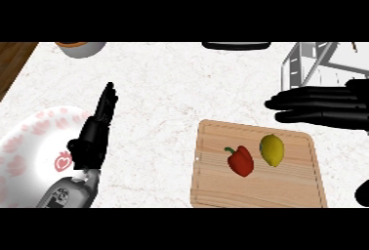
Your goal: Pick the bell pepper from the cutting board and place it in the tiered basket
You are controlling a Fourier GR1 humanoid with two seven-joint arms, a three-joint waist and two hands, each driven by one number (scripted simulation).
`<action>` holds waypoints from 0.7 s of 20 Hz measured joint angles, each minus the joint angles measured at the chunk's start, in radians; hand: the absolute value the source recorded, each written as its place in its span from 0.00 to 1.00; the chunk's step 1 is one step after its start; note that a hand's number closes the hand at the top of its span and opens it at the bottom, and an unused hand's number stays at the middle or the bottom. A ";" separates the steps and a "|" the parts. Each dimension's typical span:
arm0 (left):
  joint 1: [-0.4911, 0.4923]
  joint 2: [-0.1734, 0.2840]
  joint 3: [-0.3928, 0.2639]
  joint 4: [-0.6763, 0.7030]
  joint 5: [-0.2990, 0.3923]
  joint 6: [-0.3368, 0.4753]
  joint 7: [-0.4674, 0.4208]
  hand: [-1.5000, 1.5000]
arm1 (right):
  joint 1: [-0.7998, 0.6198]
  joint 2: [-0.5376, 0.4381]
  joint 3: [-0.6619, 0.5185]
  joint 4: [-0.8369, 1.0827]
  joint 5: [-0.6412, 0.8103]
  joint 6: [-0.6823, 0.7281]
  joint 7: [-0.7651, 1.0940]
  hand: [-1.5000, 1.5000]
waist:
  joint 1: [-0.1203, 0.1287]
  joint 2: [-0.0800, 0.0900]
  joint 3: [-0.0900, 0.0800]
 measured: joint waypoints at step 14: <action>0.018 -0.014 0.035 -0.005 -0.024 -0.038 0.003 0.50 | 0.126 -0.064 0.165 -0.143 0.380 -0.068 -0.158 0.00 | -0.002 -0.001 -0.002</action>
